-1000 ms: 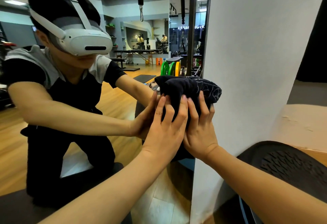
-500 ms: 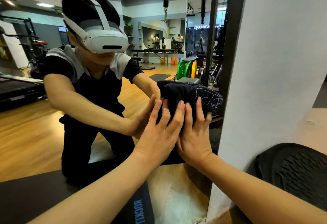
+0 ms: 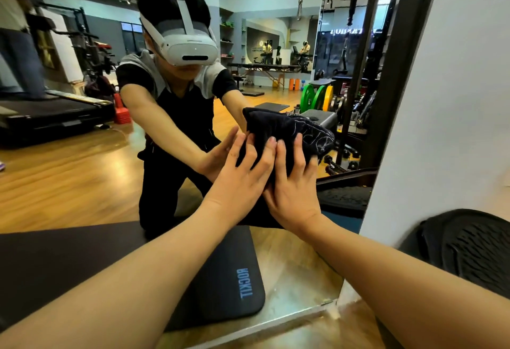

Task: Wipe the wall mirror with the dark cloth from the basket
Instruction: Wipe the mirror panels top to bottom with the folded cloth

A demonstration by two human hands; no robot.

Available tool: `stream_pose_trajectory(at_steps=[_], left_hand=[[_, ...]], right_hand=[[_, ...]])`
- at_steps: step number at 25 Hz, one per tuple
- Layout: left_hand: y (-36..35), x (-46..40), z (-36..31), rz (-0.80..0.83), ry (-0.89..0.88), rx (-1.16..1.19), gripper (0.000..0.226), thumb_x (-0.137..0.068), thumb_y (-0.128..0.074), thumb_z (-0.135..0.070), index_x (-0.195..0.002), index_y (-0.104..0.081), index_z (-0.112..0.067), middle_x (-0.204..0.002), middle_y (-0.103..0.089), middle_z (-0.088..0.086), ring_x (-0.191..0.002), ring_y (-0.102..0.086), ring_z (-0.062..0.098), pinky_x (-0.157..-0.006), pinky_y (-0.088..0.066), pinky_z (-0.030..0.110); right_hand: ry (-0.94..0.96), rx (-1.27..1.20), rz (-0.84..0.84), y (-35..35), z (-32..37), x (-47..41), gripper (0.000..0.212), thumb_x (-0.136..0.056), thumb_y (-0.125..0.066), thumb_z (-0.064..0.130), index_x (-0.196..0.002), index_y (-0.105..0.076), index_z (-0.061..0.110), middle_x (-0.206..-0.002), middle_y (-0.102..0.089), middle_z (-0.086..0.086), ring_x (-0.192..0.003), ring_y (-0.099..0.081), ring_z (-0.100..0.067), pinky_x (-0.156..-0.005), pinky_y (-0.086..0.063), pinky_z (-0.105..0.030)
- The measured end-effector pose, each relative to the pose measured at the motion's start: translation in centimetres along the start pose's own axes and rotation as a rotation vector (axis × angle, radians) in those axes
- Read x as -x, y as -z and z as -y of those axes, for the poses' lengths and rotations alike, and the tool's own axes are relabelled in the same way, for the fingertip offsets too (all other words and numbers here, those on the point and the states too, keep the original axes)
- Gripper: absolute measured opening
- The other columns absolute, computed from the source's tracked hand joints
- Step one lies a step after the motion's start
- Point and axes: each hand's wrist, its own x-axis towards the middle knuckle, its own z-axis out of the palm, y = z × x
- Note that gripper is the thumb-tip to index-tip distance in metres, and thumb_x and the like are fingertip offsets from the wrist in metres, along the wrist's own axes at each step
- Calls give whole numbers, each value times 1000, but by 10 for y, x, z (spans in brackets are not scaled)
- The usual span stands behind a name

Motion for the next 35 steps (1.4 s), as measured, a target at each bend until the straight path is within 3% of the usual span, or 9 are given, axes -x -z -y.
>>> stream_pose_trajectory(at_steps=[4, 7, 10, 12, 16, 20, 24, 31, 35], left_hand=[[7, 42, 36, 10, 21, -64, 70, -101, -40, -26, -158, -14, 5, -159, -16, 28, -136, -32, 55, -121, -21, 65], [11, 78, 68, 26, 47, -107, 69, -100, -44, -25, -157, -20, 5, -158, -18, 28, -135, -28, 55, -121, -11, 65], [16, 114, 101, 19, 51, -120, 67, -100, -47, -24, -156, -23, 5, -157, -22, 27, -134, -30, 56, -121, -10, 65], [18, 141, 128, 31, 40, -136, 71, -100, -49, -25, -156, -19, 7, -157, -21, 27, -134, -31, 56, -120, -16, 64], [26, 198, 180, 64, 56, -123, 73, -101, -44, -24, -156, -9, 9, -159, -17, 28, -137, -33, 57, -119, -23, 65], [35, 253, 236, 154, 17, -155, 67, -103, -36, -27, -156, -15, 8, -161, -11, 29, -140, -34, 56, -120, -13, 68], [45, 303, 279, 191, 50, -172, 64, -102, -34, -27, -155, -23, 7, -161, -19, 28, -141, -29, 55, -122, -5, 66], [44, 322, 277, 188, 152, -122, 55, -101, -33, -22, -148, -37, 7, -151, -40, 29, -132, -44, 56, -116, -28, 68], [40, 344, 262, 163, 200, -65, 55, -100, -36, -18, -148, -34, 6, -151, -33, 28, -129, -44, 58, -119, -21, 67]], right_hand=[[29, 4, 106, -7, 50, -4, 78, -102, -6, 54, -162, 10, 7, -167, 8, -32, -151, -5, -59, -113, -13, -71], [59, -20, 81, -12, 99, -7, 83, -101, -23, 52, -160, 18, 10, -166, 14, -31, -149, -10, -60, -113, -14, -73], [85, -92, -80, -10, 148, -7, 89, -97, -42, 48, -163, 3, 9, -166, 7, -31, -142, -25, -63, -115, -17, -73], [105, -119, -159, -12, 185, -10, 87, -94, -45, 48, -162, -7, 9, -164, 1, -28, -139, -26, -59, -115, -20, -72], [114, -155, -185, -22, 261, -17, 90, -91, -50, 45, -162, -6, 12, -164, -1, -24, -138, -22, -54, -111, -28, -74], [144, -159, -197, -31, 329, -22, 88, -89, -55, 43, -162, -14, 14, -164, -5, -22, -140, -20, -54, -112, -27, -75], [201, -130, -208, -35, 389, -27, 87, -89, -56, 44, -162, -16, 17, -164, -6, -19, -139, -22, -50, -112, -28, -72], [231, -84, -223, -40, 401, -20, 82, -92, -55, 50, -162, -21, 24, -164, -12, -16, -131, -32, -46, -108, -38, -64], [291, -58, -160, -40, 401, -1, 84, -93, -59, 53, -162, -22, 23, -165, -13, -17, -128, -35, -47, -108, -40, -63]])
